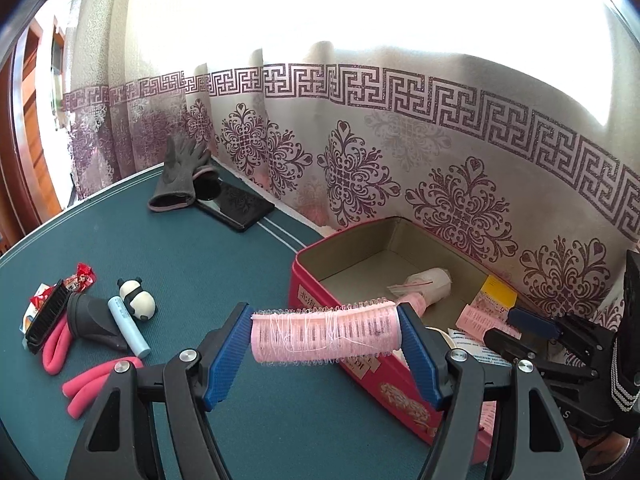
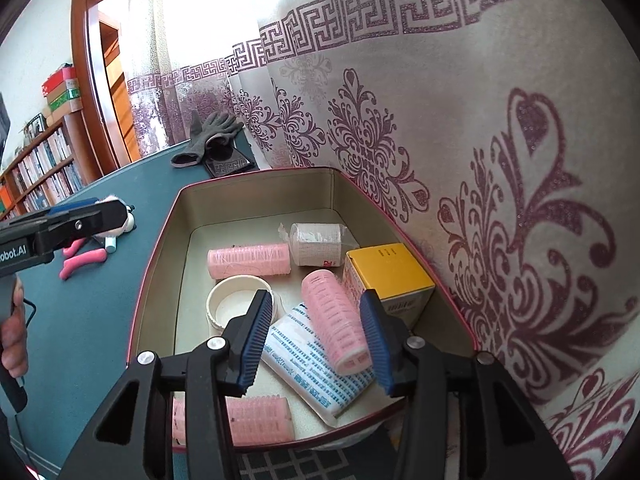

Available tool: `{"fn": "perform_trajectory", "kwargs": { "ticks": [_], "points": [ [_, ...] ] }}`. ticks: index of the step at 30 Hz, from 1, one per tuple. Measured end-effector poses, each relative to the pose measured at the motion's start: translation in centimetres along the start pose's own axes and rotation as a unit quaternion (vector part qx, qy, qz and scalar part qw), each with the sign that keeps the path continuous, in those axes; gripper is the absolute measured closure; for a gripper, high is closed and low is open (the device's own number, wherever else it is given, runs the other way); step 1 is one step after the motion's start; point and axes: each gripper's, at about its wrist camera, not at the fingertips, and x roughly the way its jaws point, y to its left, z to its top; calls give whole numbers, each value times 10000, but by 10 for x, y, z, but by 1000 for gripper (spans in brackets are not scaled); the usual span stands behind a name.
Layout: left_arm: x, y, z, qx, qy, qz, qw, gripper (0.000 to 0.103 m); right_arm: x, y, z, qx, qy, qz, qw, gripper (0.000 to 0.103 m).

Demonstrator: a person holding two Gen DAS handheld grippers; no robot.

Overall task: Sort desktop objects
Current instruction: 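Carry both pink rollers into the red tin and open both tools, then withdraw both tools from the tin back over the table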

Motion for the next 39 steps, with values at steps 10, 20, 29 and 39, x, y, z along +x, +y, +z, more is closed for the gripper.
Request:
{"fn": "perform_trajectory", "kwargs": {
  "ticks": [10,20,29,39],
  "points": [
    [35,-34,30,423,-33,-182,9989,30,4,-2,-1,-35,-24,93,9999,53],
    [62,-30,32,371,145,54,9992,4,3,-3,-3,-22,-17,112,9999,53],
    [49,-6,16,96,221,226,9995,4,1,-2,-3,79,-37,62,9999,51],
    [24,26,-7,-155,244,439,9986,4,-23,0,10,434,-510,-108,9977,23]
  ]
}}
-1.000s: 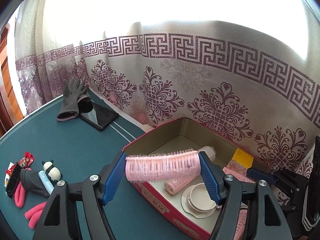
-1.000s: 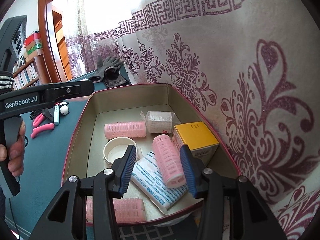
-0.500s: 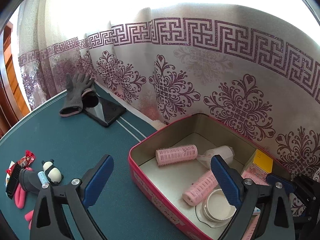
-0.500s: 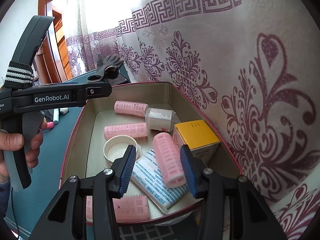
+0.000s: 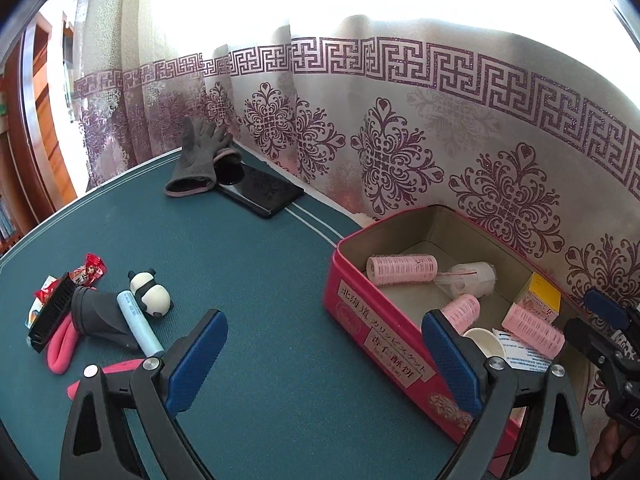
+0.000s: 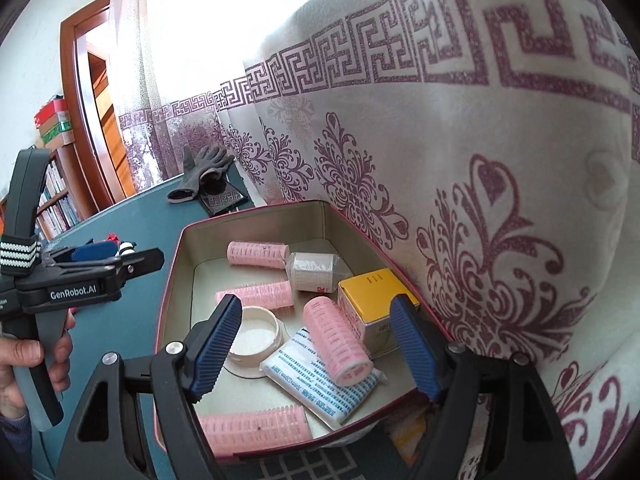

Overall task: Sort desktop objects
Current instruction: 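Withdraw both tools from the tin back over the table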

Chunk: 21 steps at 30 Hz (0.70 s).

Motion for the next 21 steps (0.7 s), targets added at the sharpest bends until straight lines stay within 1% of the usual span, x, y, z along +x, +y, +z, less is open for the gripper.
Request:
{"fn": "perform_trajectory", "kwargs": {
  "ticks": [3,6,11,16,21],
  "points": [
    [-6,19,-11,-164,32,111,9998,4,-6,7,6,55,-168,16,9998,23],
    [-12,43,-23,-387,62,307,9988,4,-11,19,12,74,-328,106,9994,22],
    [-19,92,-46,-918,196,627,9936,4,-10,49,16,29,-434,444,9981,21],
    [-31,140,-64,-1427,221,955,9849,4,2,91,15,-208,-327,888,9953,21],
    [-42,177,-74,-1667,173,1204,9785,4,26,144,7,-609,46,1491,9869,21]
  ]
}}
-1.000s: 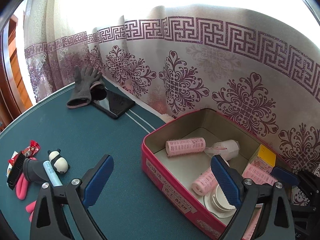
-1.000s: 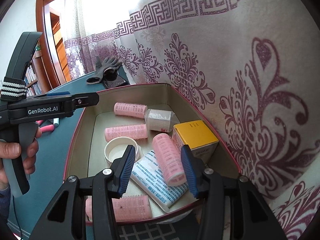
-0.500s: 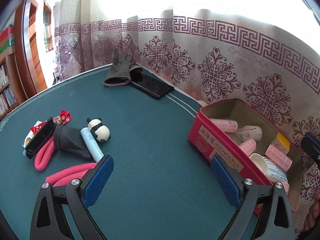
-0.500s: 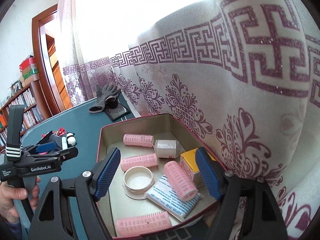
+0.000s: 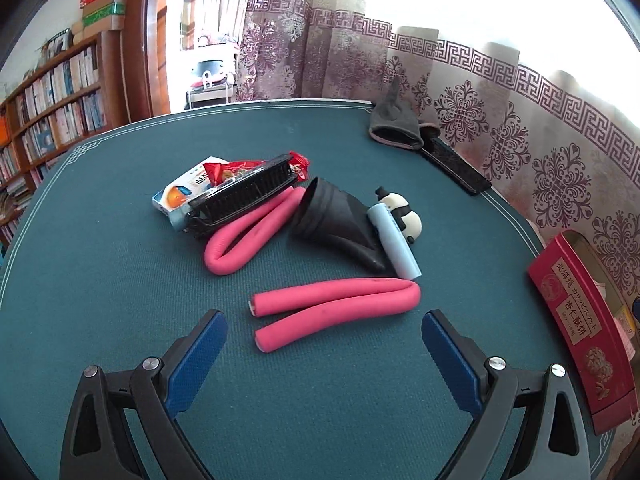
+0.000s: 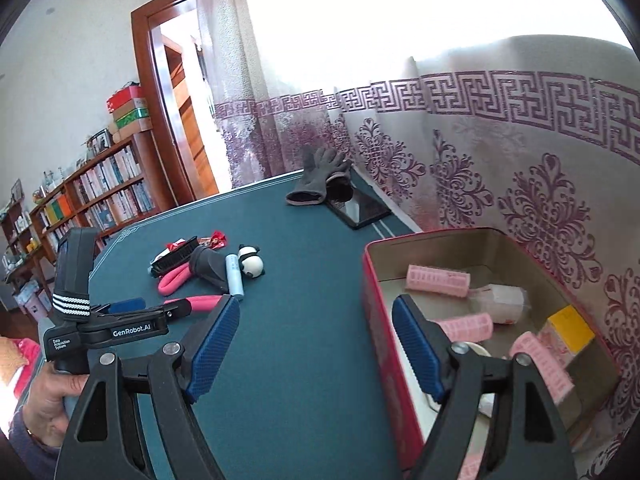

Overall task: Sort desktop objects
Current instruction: 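Withdraw both tools from the tin back over the table, then grasp the light blue tube with the left tool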

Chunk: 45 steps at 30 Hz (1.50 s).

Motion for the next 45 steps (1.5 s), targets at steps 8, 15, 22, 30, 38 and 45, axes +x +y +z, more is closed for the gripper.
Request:
{"fn": "perform_trajectory", "kwargs": {
  "ticks": [8,15,22,30,38,45],
  "points": [
    [7,43,12,-22,-10,423,9991,4,57,63,-10,-778,640,701,9924,21],
    [25,72,34,60,-49,635,9980,4,81,84,-14,-822,862,924,9886,21],
    [54,80,60,341,6,603,9976,4,100,88,-18,-802,1098,959,9861,21],
    [74,63,61,491,230,-35,9985,4,119,92,-23,-741,1269,1034,9837,21],
    [64,48,52,495,390,-977,9932,4,130,86,-26,-567,1375,1080,9830,21],
    [69,50,61,462,140,-496,9976,3,131,79,-27,-383,1391,1128,9831,21]
  ]
}}
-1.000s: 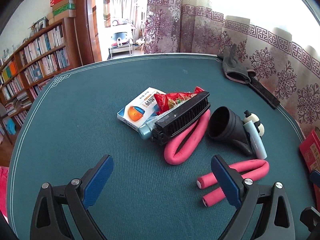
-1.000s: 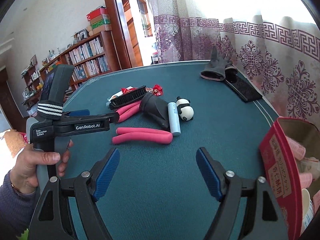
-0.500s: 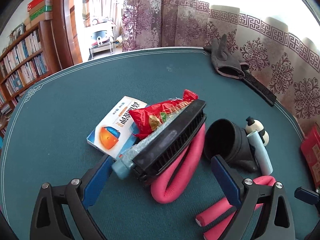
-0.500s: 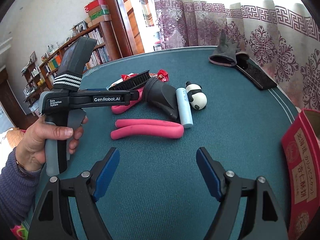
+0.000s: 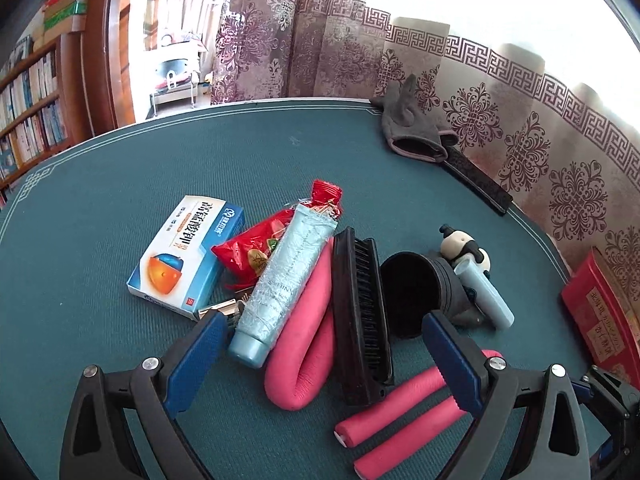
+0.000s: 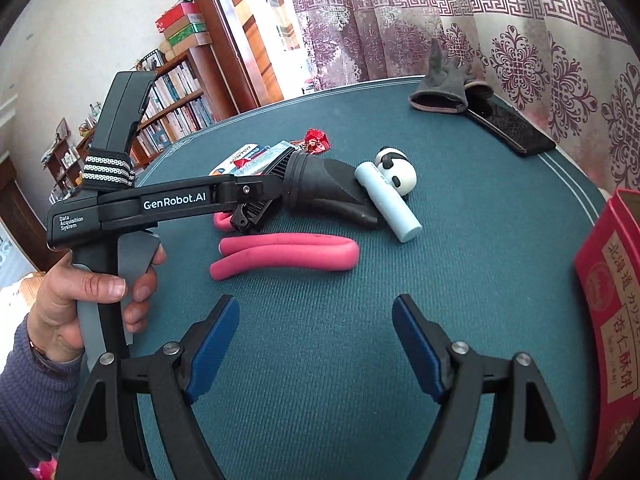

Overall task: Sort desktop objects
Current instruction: 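Grasp the light blue tube with the left tool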

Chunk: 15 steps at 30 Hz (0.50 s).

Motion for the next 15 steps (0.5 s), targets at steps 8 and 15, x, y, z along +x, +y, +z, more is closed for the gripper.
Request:
{"fn": "perform_trajectory", "kwargs": {
  "ticks": [8,15],
  "points": [
    [4,-1,-2,353,-72,472,9982,3,3,-8,-1,218,49,41,9997,21],
    [7,15,2,81,-15,328,9994,3,4,-8,-4,236,69,25,9997,21]
  ]
}}
